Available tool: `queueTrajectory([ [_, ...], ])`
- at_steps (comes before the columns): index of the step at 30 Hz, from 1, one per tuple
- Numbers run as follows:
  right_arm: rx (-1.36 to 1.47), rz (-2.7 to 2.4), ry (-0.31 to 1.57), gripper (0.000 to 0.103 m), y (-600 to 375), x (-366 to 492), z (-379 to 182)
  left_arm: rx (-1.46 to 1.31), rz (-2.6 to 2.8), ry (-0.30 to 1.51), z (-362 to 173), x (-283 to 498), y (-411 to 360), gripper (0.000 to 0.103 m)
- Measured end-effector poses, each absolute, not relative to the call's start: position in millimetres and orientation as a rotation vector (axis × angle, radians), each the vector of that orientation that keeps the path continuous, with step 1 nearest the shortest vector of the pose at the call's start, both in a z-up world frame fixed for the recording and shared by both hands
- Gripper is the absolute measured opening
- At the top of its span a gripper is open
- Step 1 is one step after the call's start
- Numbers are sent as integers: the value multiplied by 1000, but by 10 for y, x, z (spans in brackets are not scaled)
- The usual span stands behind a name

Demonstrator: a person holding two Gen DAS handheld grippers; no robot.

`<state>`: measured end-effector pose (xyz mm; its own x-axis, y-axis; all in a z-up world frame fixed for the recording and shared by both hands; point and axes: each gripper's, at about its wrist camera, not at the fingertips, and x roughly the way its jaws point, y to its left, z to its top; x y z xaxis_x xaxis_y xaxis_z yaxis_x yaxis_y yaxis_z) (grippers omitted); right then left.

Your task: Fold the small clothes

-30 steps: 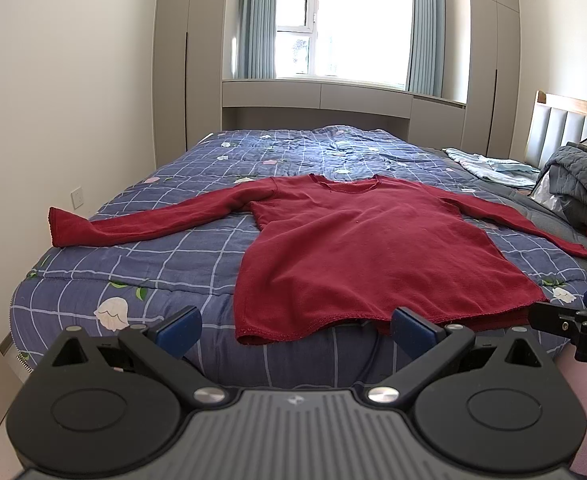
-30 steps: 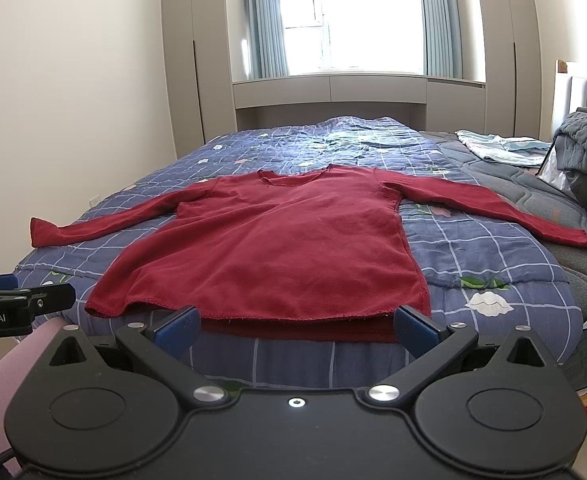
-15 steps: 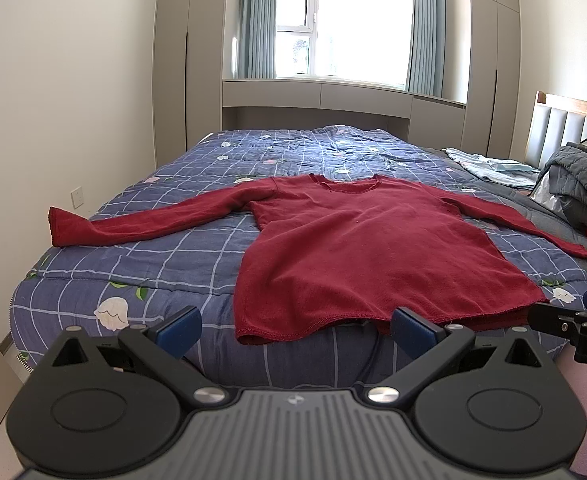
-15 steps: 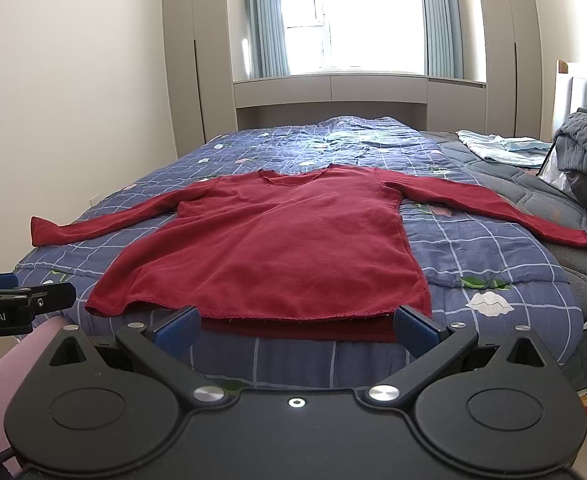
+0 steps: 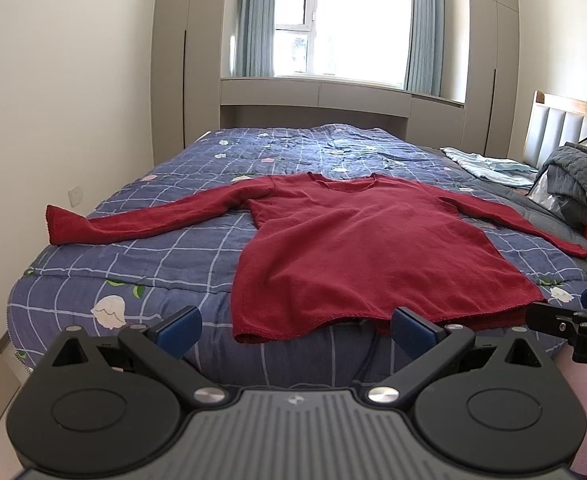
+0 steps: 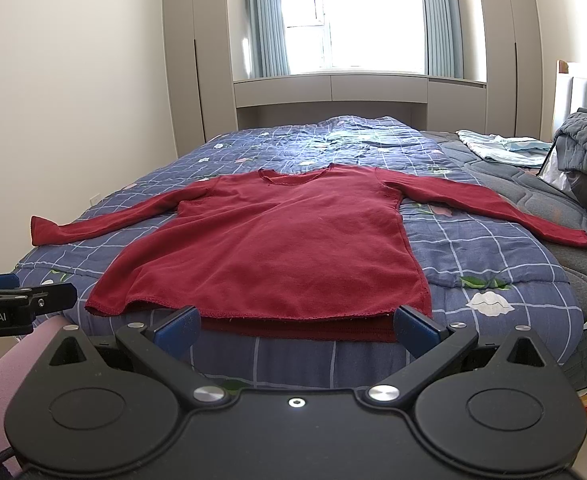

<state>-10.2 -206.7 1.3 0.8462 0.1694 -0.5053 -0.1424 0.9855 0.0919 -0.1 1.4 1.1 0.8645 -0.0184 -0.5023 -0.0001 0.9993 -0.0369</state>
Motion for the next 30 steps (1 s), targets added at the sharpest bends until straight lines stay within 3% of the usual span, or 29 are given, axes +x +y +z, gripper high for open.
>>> queueTrajectory([
  [8,48,176,591,103,-2080,18,18,-27,-23,575,-38,141,4,103],
  [30,49,28,621,103,-2720,1212,47,18,-35,650,200,1987,-644,103],
])
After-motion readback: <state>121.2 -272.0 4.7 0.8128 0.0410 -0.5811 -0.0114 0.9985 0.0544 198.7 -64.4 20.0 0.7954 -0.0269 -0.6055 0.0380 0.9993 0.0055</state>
